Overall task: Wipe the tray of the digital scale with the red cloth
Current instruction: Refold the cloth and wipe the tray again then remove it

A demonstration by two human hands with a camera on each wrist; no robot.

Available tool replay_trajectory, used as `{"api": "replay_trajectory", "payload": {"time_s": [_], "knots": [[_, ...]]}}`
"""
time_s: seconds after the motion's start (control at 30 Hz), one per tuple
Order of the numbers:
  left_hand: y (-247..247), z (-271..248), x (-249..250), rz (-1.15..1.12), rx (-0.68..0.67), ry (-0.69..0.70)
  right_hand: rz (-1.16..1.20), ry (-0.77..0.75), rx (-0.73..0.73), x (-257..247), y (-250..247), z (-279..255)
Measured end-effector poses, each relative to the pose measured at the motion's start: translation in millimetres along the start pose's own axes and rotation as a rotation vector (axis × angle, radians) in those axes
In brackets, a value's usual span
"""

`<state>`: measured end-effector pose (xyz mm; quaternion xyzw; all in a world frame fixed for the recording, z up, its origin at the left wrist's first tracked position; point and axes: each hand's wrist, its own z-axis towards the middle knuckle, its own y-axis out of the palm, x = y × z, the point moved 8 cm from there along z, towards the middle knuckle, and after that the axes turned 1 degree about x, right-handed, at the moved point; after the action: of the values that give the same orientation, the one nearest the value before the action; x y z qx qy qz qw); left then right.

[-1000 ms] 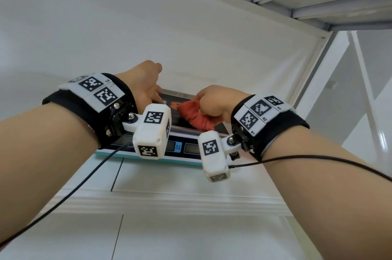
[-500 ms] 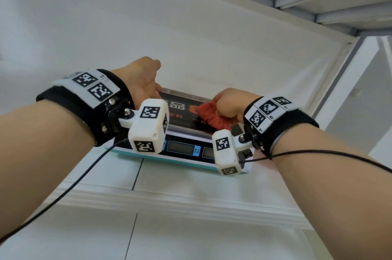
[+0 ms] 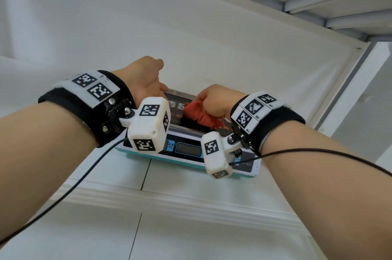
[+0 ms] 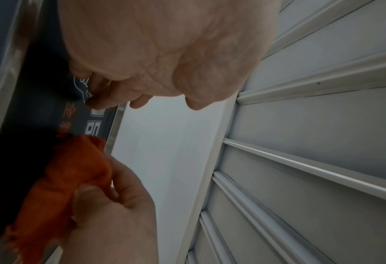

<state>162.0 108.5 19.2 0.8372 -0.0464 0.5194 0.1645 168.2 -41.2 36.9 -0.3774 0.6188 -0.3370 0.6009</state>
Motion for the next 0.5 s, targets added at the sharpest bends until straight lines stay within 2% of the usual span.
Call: {"api": "replay_trajectory", "payload": {"time_s": [0.07,0.17,0.3,0.5], "knots": [[-3,2,3,-0.019,-0.003,0.033,-0.009,-0.040,-0.031,-15,4,-2],[-10,1,9,-0.074,0.028,0.080,-0.096,-0.070,-0.003,-35,10,-3],[-12,-5,14,-0.092,0.063,0.155,-0.222,-0.265,-0.003,-66,23,-3],[-12,-7,17,-0.083,0.113,0.198,-0.245,-0.393,-0.082,-80,33,-10]]}}
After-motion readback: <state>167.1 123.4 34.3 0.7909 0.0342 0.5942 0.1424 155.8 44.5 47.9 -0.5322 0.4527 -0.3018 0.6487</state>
